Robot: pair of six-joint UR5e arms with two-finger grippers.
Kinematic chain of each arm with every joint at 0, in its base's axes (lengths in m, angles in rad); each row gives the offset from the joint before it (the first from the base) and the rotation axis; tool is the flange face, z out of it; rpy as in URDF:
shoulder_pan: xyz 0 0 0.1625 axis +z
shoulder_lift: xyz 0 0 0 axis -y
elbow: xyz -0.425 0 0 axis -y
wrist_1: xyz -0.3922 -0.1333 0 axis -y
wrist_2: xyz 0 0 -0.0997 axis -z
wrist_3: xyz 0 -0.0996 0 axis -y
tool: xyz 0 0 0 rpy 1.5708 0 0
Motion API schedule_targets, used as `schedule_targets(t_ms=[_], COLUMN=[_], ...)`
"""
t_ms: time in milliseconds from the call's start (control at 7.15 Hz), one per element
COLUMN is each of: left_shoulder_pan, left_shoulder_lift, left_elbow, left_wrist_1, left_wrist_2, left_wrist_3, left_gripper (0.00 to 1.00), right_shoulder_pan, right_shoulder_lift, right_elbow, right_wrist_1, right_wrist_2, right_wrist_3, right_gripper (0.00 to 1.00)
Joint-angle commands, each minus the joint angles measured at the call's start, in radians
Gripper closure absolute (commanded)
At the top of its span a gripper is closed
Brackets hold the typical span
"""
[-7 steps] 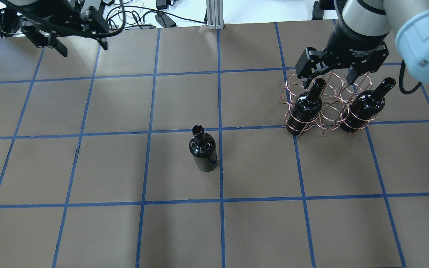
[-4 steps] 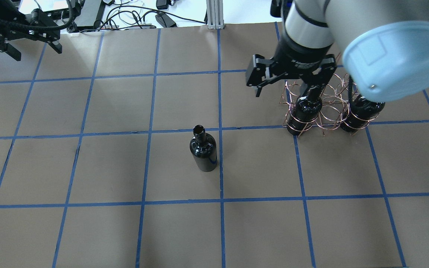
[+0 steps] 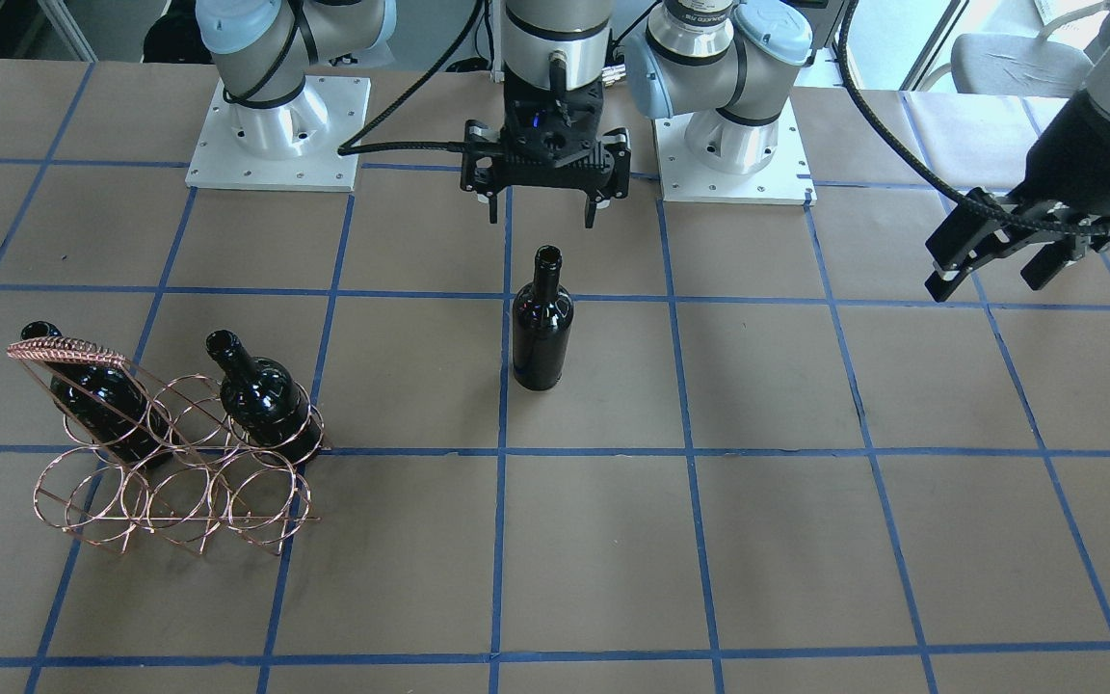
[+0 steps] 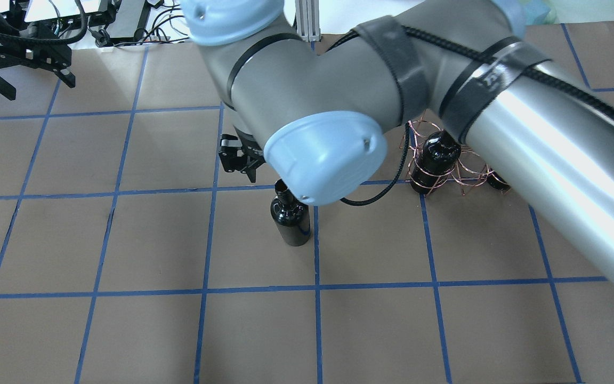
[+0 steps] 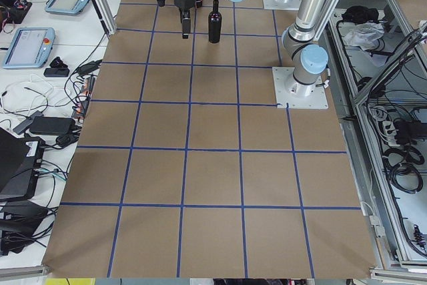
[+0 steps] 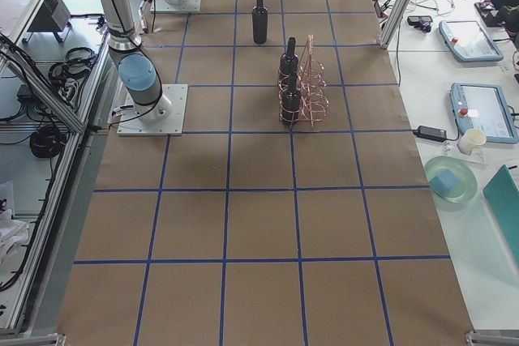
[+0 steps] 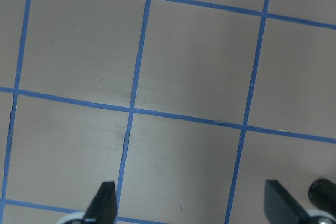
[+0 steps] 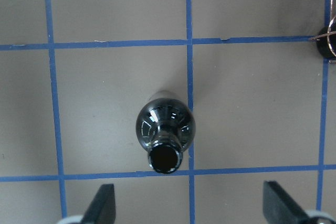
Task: Place wine into wine basket
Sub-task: 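Move the right gripper over the standing bottle's neck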
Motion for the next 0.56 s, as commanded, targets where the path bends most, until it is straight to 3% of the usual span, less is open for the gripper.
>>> schedule_targets(t_ms=[0,420], left_shoulder_pan=[0.000,-0.008], left_shoulder_lift=[0.006,0.022], left_elbow=[-0.003,-0.008], left_wrist_1=[-0.037,-0.083], left_wrist_2=[0.001,0.001], left_wrist_3=[0.000,0.000], left_gripper=[0.00,0.00], right_shoulder_pan=[0.014,-0.021], right_shoulder_lift=[0.039,0.036], right_elbow=[0.020,0.074], right_wrist_1=[-0.013,-0.024], right_wrist_2=[-0.010,0.008], right_wrist_3=[-0.016,-0.021], right_gripper=[0.00,0.01])
